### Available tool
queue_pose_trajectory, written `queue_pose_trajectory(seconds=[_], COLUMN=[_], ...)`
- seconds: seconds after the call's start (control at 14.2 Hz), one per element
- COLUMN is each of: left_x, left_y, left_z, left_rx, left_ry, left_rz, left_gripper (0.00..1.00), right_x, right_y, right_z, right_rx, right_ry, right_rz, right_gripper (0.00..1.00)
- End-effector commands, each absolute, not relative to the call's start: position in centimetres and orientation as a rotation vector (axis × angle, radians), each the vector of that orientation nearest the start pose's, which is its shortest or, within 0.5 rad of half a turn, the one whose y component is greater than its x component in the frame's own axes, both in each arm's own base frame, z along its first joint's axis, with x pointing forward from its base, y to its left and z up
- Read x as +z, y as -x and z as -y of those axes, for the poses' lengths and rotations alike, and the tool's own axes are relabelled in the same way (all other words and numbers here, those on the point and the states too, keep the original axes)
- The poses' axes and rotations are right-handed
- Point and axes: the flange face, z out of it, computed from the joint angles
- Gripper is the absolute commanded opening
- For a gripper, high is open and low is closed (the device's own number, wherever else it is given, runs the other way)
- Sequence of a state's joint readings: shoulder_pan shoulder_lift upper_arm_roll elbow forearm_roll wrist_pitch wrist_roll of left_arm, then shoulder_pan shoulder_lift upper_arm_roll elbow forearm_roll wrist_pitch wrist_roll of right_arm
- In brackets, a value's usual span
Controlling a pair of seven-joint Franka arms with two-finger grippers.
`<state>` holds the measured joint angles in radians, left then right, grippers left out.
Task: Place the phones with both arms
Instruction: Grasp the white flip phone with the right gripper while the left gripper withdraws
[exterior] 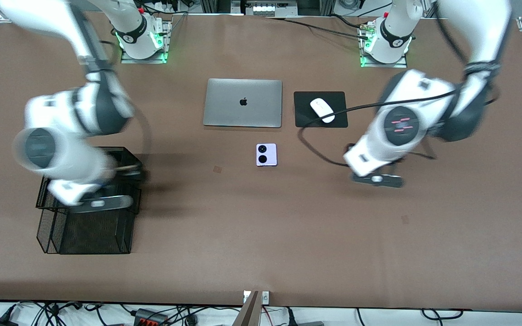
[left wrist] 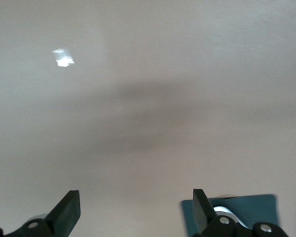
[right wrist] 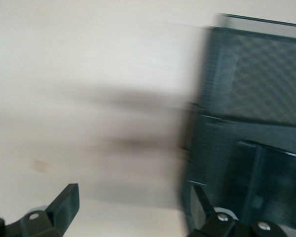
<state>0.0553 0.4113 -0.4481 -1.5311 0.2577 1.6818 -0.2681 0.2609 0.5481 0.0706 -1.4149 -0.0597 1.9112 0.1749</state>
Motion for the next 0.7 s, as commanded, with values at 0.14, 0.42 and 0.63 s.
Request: queue_pose_trajectory(seconds=[0.14,0.42,0.63], left_x=[49.9,51.8,52.1], left_y=[-59.2,-56.7,-55.1], left_z=[11.2,4.3,3.0], left_rx=[0.231,0.161,-0.020], left_ry=[3.032,3.073,3.087], left_rz=[-0.328,-0.324,-0.255], left_gripper=[1.00,1.00,1.00], right_x=[30.7,25.8,22.3], right_y=[-63.2,-60.5,-56.5], right_z=[-35.9,-42.8,-48.9], right_rx=[-0.014,-0.126,-0.184], right_ry=[3.104,3.044,3.006], right_rz=[0.264,0.249,0.136], right_gripper=[1.00,1.00,1.00])
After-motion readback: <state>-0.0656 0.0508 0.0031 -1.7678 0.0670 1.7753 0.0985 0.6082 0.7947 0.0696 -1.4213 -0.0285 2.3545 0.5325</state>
